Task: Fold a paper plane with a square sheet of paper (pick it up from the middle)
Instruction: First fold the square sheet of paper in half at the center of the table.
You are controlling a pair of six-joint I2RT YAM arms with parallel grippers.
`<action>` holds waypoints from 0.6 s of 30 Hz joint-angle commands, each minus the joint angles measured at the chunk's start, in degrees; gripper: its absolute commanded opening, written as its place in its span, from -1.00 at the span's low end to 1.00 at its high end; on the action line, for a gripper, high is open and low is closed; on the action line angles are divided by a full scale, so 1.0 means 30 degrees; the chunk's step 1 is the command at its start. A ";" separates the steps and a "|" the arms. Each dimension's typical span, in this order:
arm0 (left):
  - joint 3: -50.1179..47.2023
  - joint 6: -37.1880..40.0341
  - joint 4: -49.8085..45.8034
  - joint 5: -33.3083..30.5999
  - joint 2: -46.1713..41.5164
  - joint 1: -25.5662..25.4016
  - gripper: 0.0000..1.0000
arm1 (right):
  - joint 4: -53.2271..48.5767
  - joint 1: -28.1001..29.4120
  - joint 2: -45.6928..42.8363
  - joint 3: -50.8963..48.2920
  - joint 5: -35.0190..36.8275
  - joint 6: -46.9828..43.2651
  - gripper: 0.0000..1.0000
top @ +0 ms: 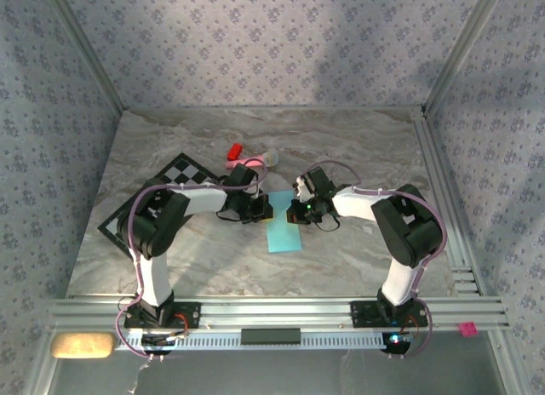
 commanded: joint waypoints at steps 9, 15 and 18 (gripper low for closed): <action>0.0567 0.0353 -0.1182 0.0252 -0.0666 0.0387 -0.84 | -0.4061 -0.0007 0.1534 -0.1286 0.2319 0.0215 -1.00; 0.1577 0.0335 -0.0906 0.0973 -0.0417 0.1001 -0.79 | -0.4026 -0.0012 0.1476 -0.1290 0.2365 0.0348 -1.00; 0.1971 0.0531 -0.1012 0.1170 0.0492 0.1277 -0.81 | -0.4008 -0.0008 0.1501 -0.1281 0.2377 0.0320 -1.00</action>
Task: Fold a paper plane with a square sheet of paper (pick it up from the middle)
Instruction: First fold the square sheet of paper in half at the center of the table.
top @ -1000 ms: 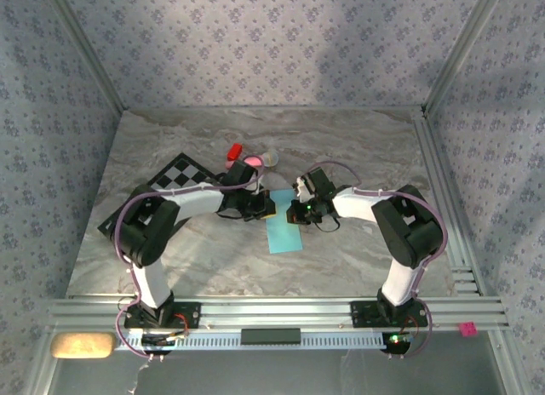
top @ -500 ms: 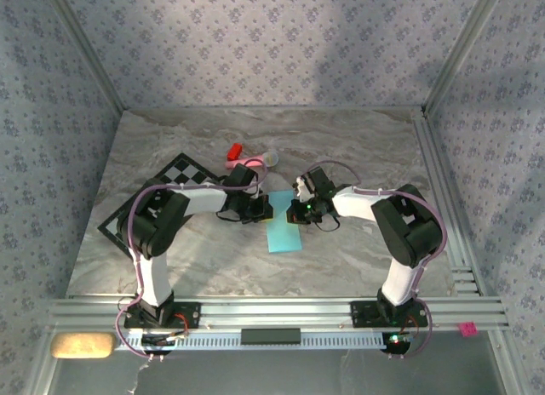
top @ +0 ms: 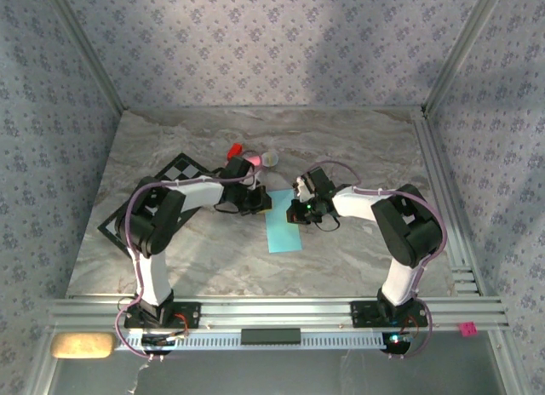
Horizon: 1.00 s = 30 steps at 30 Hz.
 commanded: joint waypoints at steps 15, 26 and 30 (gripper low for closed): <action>0.0238 0.0412 -0.0722 -0.0110 0.1316 0.0440 -0.82 | -0.4064 0.0017 0.1548 -0.1490 0.2556 0.0144 -1.00; 0.2147 0.0636 -0.1299 0.0562 0.1447 0.0707 -0.79 | -0.4154 0.0022 0.1461 -0.1449 0.2613 0.0128 -1.00; 0.2125 0.0526 -0.1034 0.0540 0.2209 0.0897 -0.80 | -0.4155 0.0008 0.1545 -0.1465 0.2591 0.0140 -1.00</action>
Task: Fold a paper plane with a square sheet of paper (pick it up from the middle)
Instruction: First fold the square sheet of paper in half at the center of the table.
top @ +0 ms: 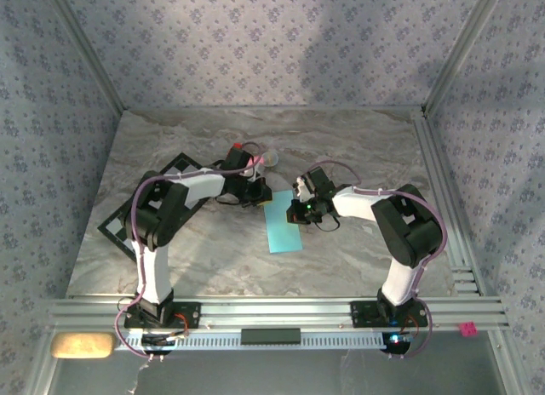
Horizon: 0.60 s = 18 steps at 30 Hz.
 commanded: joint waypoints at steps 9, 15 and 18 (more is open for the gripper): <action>-0.0123 0.0181 -0.0006 -0.0849 0.1205 0.0911 -0.81 | -0.4242 0.0048 0.1553 -0.1487 0.2683 0.0066 -1.00; 0.0219 -0.0242 -0.0103 -0.1692 0.1293 0.1287 -0.81 | -0.4210 0.0045 0.1597 -0.1584 0.2663 0.0060 -1.00; 0.0640 -0.0263 -0.0506 -0.2333 0.1442 0.1292 -0.83 | -0.4193 0.0044 0.1499 -0.1625 0.2665 0.0074 -1.00</action>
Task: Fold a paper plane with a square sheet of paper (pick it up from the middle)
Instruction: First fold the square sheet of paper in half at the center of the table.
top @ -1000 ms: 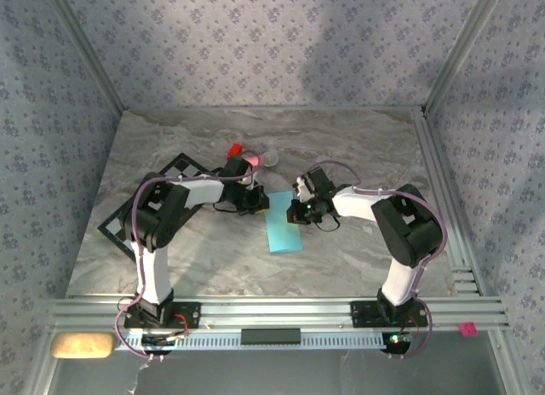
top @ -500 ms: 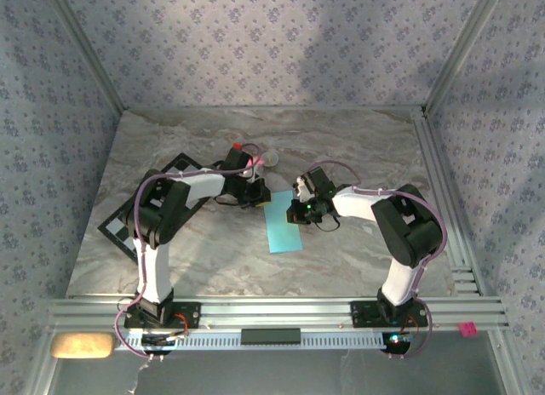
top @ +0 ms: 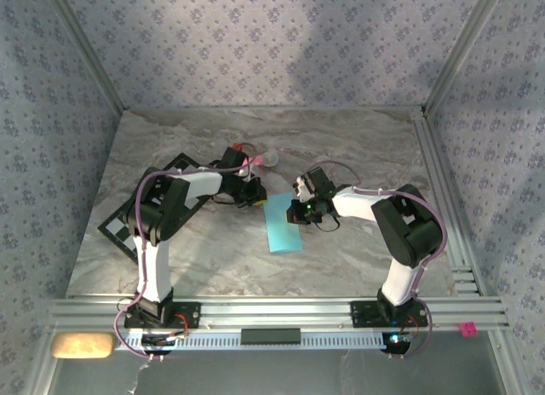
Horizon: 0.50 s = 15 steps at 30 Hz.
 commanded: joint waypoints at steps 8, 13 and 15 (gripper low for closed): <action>0.0921 -0.0564 -0.1067 -0.3891 0.0646 0.0417 -0.87 | -0.4236 0.0036 0.1415 -0.1580 0.2634 0.0110 -1.00; 0.1154 -0.0885 -0.1285 -0.4601 0.0580 0.0403 -0.87 | -0.4148 0.0051 0.1473 -0.1589 0.2555 0.0111 -1.00; 0.1348 -0.0993 -0.1559 -0.4890 0.0590 0.0352 -0.87 | -0.4189 0.0040 0.1475 -0.1625 0.2539 0.0080 -1.00</action>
